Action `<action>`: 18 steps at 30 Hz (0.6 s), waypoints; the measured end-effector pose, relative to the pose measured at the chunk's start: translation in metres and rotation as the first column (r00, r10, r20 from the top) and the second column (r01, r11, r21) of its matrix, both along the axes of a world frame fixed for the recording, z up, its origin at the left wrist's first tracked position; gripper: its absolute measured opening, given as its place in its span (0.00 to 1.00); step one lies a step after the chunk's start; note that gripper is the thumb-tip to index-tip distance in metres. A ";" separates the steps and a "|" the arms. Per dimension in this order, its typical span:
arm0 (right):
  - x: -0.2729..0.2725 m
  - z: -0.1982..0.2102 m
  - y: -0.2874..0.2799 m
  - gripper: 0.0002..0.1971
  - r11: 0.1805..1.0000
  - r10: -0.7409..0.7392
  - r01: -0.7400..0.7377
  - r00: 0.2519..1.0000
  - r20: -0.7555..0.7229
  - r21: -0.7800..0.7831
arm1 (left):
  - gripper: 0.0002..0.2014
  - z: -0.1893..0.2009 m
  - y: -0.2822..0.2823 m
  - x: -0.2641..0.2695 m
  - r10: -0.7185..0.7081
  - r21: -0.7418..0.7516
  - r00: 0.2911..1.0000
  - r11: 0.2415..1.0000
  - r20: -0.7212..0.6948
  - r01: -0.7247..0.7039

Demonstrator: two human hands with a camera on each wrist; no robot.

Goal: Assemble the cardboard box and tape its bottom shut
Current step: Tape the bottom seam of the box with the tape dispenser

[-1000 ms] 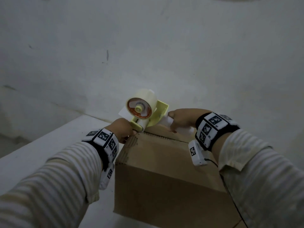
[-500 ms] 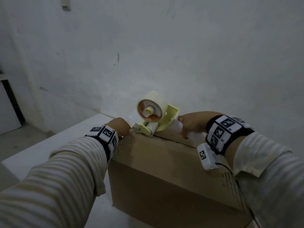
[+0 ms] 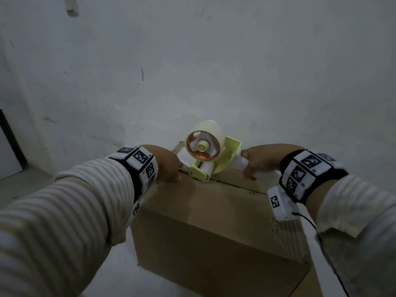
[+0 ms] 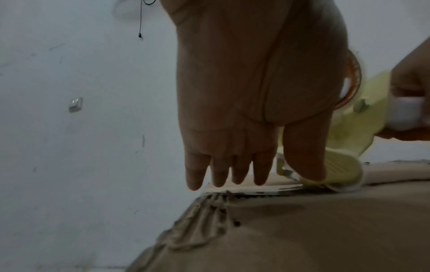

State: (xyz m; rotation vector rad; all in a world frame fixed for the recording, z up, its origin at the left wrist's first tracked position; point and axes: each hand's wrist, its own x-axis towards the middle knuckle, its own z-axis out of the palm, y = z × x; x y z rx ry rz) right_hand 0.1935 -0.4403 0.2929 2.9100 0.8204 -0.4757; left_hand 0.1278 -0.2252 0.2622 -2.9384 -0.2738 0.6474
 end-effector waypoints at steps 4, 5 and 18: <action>0.001 -0.004 -0.006 0.14 0.996 0.000 0.005 0.999 -0.054 0.091 | 0.31 -0.009 -0.021 0.007 -0.044 0.015 0.993 0.999 -0.107 0.046; 0.002 -0.007 -0.007 0.14 0.995 -0.013 0.019 0.998 -0.058 0.100 | 0.29 -0.012 -0.024 0.009 -0.029 0.028 0.992 0.999 -0.120 0.033; 0.000 -0.006 -0.045 0.27 0.989 -0.148 0.148 0.989 -0.024 -0.009 | 0.37 -0.023 -0.009 0.018 -0.020 0.056 0.995 0.998 -0.099 0.026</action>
